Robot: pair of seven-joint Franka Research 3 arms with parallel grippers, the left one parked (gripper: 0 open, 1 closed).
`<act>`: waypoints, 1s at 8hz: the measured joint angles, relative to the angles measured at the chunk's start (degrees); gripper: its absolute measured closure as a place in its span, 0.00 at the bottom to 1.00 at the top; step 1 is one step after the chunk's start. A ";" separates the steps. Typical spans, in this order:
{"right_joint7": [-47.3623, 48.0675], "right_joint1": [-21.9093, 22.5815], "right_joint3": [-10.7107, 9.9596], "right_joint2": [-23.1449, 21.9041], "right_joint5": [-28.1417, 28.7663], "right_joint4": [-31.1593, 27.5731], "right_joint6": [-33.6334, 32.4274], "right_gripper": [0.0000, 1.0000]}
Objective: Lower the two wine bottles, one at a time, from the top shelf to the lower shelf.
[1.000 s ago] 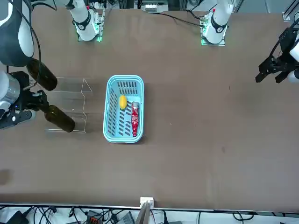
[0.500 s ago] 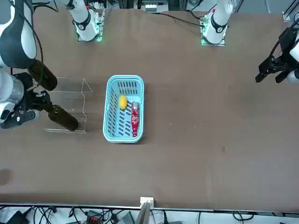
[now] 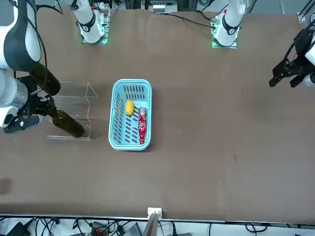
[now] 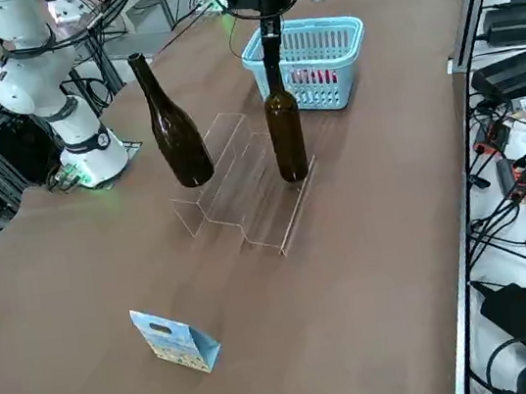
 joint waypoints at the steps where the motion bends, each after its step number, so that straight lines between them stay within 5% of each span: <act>1: 0.03 0.03 0.01 -0.14 0.00 -0.17 0.00 0.61; 3: 0.10 0.03 0.01 -0.75 0.01 -0.55 -0.02 0.54; 7: 0.15 -0.12 -0.06 -2.53 0.01 -0.59 -0.73 0.00; 8: 0.14 -0.24 -0.19 -3.41 0.00 -0.58 -1.12 0.00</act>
